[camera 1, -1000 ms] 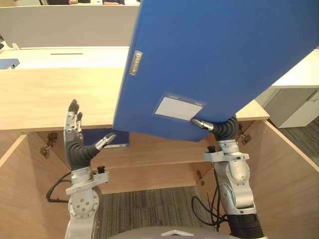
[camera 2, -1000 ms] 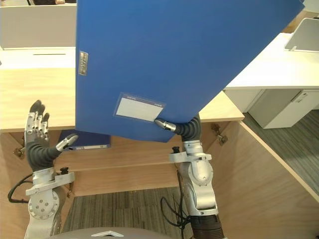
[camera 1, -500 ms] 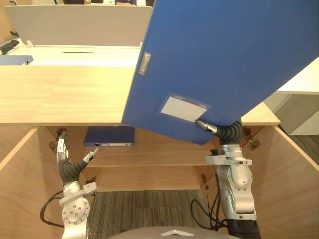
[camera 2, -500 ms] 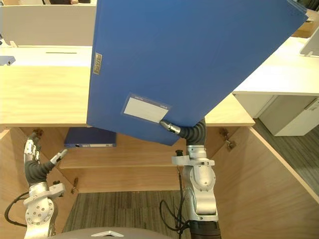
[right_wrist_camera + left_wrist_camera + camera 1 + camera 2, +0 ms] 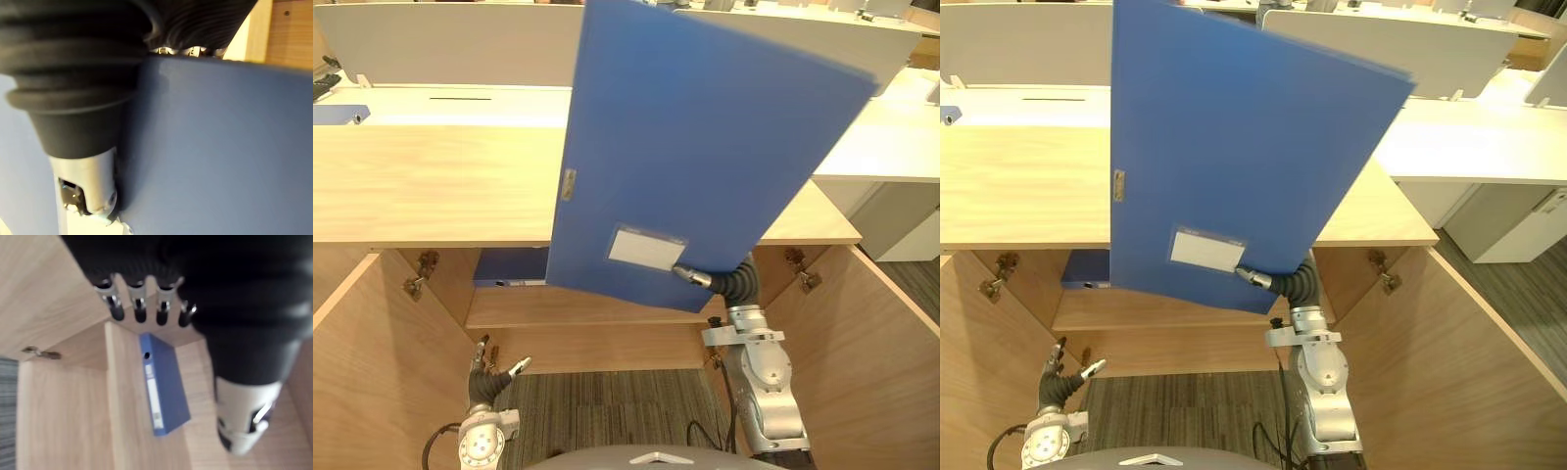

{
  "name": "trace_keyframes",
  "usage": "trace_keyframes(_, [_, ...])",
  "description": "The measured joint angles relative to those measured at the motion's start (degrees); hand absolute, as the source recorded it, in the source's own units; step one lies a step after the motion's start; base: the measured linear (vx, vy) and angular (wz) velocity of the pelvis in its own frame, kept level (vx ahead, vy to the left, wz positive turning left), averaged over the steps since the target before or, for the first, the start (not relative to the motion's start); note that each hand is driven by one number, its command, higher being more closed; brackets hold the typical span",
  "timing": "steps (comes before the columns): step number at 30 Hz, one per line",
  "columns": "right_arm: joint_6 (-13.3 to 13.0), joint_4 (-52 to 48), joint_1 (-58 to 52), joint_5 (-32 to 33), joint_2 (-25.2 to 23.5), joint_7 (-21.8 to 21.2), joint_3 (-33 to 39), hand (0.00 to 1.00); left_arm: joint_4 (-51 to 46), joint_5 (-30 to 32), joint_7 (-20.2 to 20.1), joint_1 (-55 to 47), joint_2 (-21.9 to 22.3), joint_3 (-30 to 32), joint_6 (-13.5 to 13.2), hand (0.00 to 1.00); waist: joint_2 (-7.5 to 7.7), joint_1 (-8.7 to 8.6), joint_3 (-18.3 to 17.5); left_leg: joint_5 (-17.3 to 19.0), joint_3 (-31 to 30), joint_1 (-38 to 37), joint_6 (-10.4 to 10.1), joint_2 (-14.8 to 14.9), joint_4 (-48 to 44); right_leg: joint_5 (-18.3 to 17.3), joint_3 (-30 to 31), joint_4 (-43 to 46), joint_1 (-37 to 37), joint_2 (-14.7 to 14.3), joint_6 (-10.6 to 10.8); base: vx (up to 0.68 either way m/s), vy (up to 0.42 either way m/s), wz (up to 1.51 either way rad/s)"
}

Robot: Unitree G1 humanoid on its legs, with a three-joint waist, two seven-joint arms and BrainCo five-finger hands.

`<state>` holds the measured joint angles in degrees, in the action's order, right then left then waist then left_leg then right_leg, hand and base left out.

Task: Walk over to the cabinet, pick up the folder, carry it to the office cabinet, place the folder inside the office cabinet, then close the office cabinet door

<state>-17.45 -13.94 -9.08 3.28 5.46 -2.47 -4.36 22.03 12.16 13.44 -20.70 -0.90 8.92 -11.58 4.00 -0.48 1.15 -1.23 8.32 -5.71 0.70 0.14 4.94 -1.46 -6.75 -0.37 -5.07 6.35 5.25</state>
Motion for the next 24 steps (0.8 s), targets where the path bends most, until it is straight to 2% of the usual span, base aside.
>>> trace_keyframes(6, [0.28, 4.12, 0.13, -3.30, 2.82, 0.62, -4.33, 1.00, 11.53, -0.10, 0.14, 2.23, -2.67, -0.09, 1.25, 0.00, -0.26, 0.06, 1.02, -0.08, 1.50, 0.84, 0.17, 0.36, -0.36, 0.76, 1.56, -0.22, 1.35, -0.17, 0.00, -0.01, -0.004, -0.14])
trace_keyframes(8, [0.28, 4.19, 0.85, -5.64, 4.70, 1.44, -6.76, 1.00, 14.49, -0.66, 0.49, 3.71, -3.11, -0.08, 1.52, 0.00, -1.15, 0.51, 3.12, 0.07, 2.95, 2.37, 0.11, 0.49, -0.97, 0.77, 3.07, 1.57, 4.27, -0.34, -0.10, -0.05, 0.001, -0.28])
trace_keyframes(9, [0.27, 4.21, 1.50, -6.07, 4.93, 1.73, -7.20, 1.00, 15.42, -0.74, 0.76, 4.56, -3.27, -0.08, 1.61, 0.00, -0.45, 0.44, 3.56, 0.53, 2.94, 3.79, 0.31, 0.55, -2.68, 0.75, 3.14, 2.45, 5.32, -0.24, -0.14, -0.08, 0.000, -0.19])
trace_keyframes(11, [0.27, 5.13, 6.67, -6.92, 6.37, 2.74, -9.21, 1.00, 17.93, -0.92, 1.29, 9.10, -3.78, -0.09, 1.78, 0.00, -1.52, -0.14, 8.84, 5.51, 3.51, 12.39, 0.60, 2.19, -15.23, 0.13, 3.80, 8.34, 11.24, -0.45, -0.98, -0.15, -0.019, -0.18])
trace_keyframes(12, [0.26, 5.71, 8.34, -7.62, 6.70, 3.05, -9.69, 1.00, 18.10, -1.28, 1.32, 10.17, -3.76, -0.12, 1.79, 0.00, -2.15, -0.21, 9.96, 6.71, 3.69, 15.01, 0.88, 2.88, -18.70, -0.08, 4.21, 10.22, 13.29, -0.71, -0.97, -0.21, -0.002, -0.32])
trace_keyframes(15, [0.36, 6.91, 13.87, -9.76, 8.53, 5.00, -12.97, 1.00, 19.21, -3.26, 2.52, 16.01, -3.72, -0.44, 1.66, 0.00, -4.72, -0.26, 14.60, 10.87, 3.96, 26.06, 1.70, 4.72, -31.34, -3.85, 5.18, 22.40, 24.63, -0.63, -0.44, -0.27, 0.048, -0.15])
trace_keyframes(18, [0.58, 6.37, 14.63, -11.17, 8.78, 5.77, -15.99, 1.00, 19.06, -4.33, 3.39, 17.55, -3.51, -0.64, 1.63, 0.00, -4.87, -0.01, 16.39, 14.67, 3.91, 33.07, 1.04, 5.82, -39.45, -8.44, 5.90, 31.98, 32.73, -0.08, -0.64, -0.23, 0.049, -0.02])
trace_keyframes(24, [0.93, -3.25, 16.34, -14.93, 8.75, 8.00, -20.42, 1.00, 14.01, -4.63, 3.92, 18.99, -2.38, -1.15, 1.62, 0.00, -5.52, 0.75, 17.94, 18.43, 2.76, 45.36, 1.12, 8.13, -52.09, -12.47, 5.65, 45.01, 44.98, 0.34, -1.63, -0.13, 0.007, 0.02])
